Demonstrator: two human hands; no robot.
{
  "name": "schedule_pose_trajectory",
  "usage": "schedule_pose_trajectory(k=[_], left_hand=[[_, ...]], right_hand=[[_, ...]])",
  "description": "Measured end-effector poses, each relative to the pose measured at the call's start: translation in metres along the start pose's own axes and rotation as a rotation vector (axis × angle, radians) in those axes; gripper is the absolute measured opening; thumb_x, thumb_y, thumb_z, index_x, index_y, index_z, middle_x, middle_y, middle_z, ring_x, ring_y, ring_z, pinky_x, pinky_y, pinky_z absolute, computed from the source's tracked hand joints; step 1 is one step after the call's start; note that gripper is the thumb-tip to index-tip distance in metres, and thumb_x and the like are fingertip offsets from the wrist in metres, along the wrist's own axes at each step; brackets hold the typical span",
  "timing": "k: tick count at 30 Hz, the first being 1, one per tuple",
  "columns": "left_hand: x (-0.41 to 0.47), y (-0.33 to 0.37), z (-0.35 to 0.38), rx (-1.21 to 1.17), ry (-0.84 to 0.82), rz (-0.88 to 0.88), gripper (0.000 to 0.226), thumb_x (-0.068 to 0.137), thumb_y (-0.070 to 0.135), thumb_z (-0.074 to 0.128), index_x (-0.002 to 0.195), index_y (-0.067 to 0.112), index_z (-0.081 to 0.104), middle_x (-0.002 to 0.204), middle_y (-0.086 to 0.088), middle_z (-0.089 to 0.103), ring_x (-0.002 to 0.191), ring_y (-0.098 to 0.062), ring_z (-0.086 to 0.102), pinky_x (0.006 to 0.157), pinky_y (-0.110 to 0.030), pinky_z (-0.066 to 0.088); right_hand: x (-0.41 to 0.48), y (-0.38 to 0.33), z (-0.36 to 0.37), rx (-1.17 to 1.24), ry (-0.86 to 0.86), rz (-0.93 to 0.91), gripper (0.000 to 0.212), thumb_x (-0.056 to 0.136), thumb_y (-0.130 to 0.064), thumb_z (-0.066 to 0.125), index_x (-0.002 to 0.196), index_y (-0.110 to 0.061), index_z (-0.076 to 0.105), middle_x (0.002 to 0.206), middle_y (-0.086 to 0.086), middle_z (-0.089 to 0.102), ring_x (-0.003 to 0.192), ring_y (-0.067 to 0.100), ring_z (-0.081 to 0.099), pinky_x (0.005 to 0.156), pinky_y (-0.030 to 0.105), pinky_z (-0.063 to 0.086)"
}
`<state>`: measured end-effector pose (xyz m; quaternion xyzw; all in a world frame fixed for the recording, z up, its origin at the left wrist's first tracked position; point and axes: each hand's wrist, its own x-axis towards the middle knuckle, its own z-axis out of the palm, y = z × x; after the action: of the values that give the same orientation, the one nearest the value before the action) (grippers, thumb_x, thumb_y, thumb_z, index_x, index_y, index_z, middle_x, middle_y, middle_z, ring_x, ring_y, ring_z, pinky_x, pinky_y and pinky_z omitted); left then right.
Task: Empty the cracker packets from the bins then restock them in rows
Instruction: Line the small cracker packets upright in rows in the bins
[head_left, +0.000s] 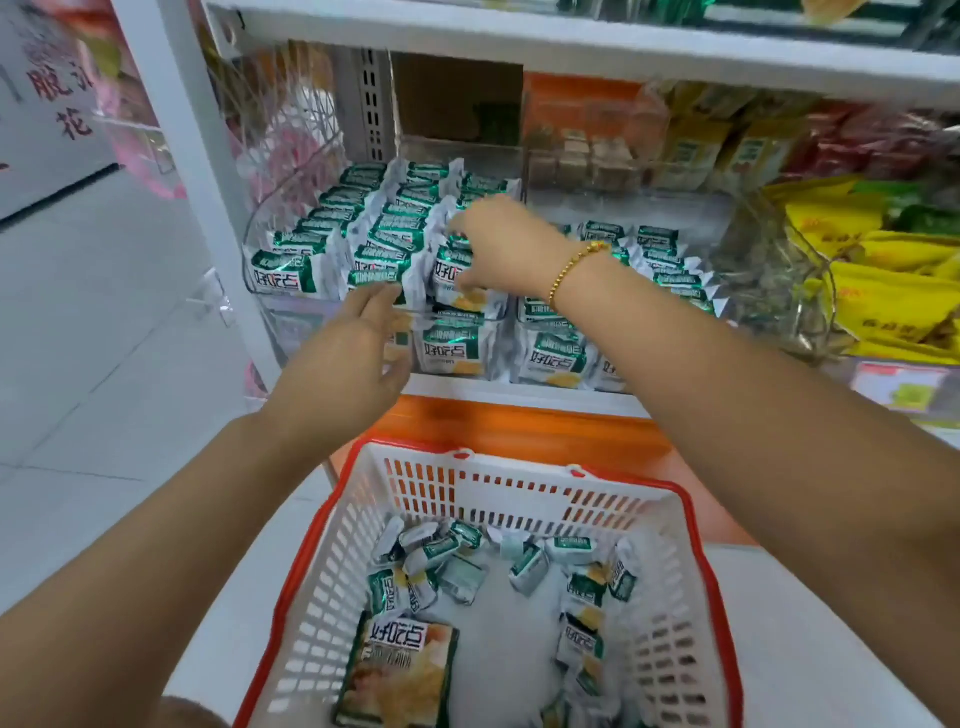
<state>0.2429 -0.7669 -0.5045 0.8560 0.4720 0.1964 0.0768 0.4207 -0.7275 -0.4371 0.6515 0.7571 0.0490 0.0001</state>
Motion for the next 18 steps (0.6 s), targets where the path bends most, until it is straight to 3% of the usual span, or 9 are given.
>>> schedule_pose_trajectory(k=[1, 3, 5, 7, 11, 14, 18], left_hand=[[-0.006, 0.002, 0.004, -0.02, 0.052, 0.024, 0.05, 0.091, 0.018, 0.058, 0.137, 0.006, 0.043, 0.138, -0.014, 0.044, 0.112, -0.034, 0.054, 0.087, -0.041, 0.045], [-0.021, 0.008, 0.015, -0.076, 0.092, 0.066, 0.025, 0.09, 0.017, 0.059, 0.114, 0.008, 0.058, 0.113, -0.012, 0.055, 0.092, -0.025, 0.057, 0.076, -0.037, 0.045], [-0.04, 0.011, 0.036, -0.123, -0.01, 0.08, 0.006, 0.09, 0.019, 0.059, 0.091, 0.013, 0.059, 0.092, -0.003, 0.057, 0.08, -0.016, 0.055, 0.069, -0.033, 0.045], [-0.061, 0.01, 0.066, -0.097, -0.226, 0.049, 0.015, 0.091, 0.024, 0.059, 0.078, 0.018, 0.054, 0.08, 0.001, 0.055, 0.074, -0.018, 0.055, 0.065, -0.031, 0.043], [-0.106, 0.006, 0.123, -0.023, -0.682, -0.035, 0.023, 0.091, 0.028, 0.057, 0.07, 0.023, 0.047, 0.069, 0.005, 0.053, 0.067, -0.014, 0.052, 0.057, -0.026, 0.035], [-0.131, 0.004, 0.158, -0.021, -0.94, -0.086, 0.01, 0.09, 0.026, 0.056, 0.085, 0.018, 0.057, 0.082, 0.001, 0.059, 0.079, -0.016, 0.055, 0.067, -0.026, 0.041], [-0.151, 0.01, 0.207, -0.127, -1.038, -0.206, 0.018, 0.09, 0.027, 0.059, 0.102, 0.015, 0.066, 0.104, -0.001, 0.066, 0.085, -0.012, 0.055, 0.07, -0.023, 0.043]], right_hand=[[-0.011, 0.0, 0.002, 0.073, 0.101, -0.019, 0.033, 0.089, -0.027, 0.065, 0.118, -0.011, 0.06, 0.107, 0.006, 0.062, 0.1, 0.022, 0.057, 0.084, 0.033, 0.047], [-0.043, 0.0, 0.013, 0.245, 0.274, -0.073, 0.015, 0.089, -0.03, 0.062, 0.094, -0.016, 0.059, 0.083, -0.005, 0.058, 0.084, 0.014, 0.054, 0.076, 0.03, 0.044], [-0.077, 0.004, 0.037, 0.348, 0.264, -0.13, 0.02, 0.089, -0.03, 0.062, 0.078, -0.019, 0.049, 0.065, -0.012, 0.046, 0.066, 0.011, 0.048, 0.063, 0.028, 0.039], [-0.108, 0.013, 0.074, 0.347, 0.047, -0.154, 0.026, 0.09, -0.03, 0.061, 0.073, -0.018, 0.046, 0.061, -0.008, 0.045, 0.056, 0.008, 0.041, 0.058, 0.029, 0.036], [-0.16, 0.033, 0.171, 0.255, -0.572, -0.077, 0.027, 0.092, -0.03, 0.06, 0.075, -0.009, 0.055, 0.074, 0.006, 0.057, 0.066, 0.019, 0.05, 0.065, 0.035, 0.046], [-0.194, 0.036, 0.233, 0.221, -0.912, -0.044, 0.043, 0.091, -0.024, 0.061, 0.055, -0.011, 0.042, 0.055, 0.003, 0.04, 0.049, 0.017, 0.035, 0.057, 0.029, 0.037], [-0.23, 0.028, 0.296, 0.142, -1.126, -0.039, 0.044, 0.09, -0.031, 0.064, 0.055, -0.013, 0.045, 0.058, 0.002, 0.043, 0.05, 0.014, 0.038, 0.053, 0.028, 0.037]])
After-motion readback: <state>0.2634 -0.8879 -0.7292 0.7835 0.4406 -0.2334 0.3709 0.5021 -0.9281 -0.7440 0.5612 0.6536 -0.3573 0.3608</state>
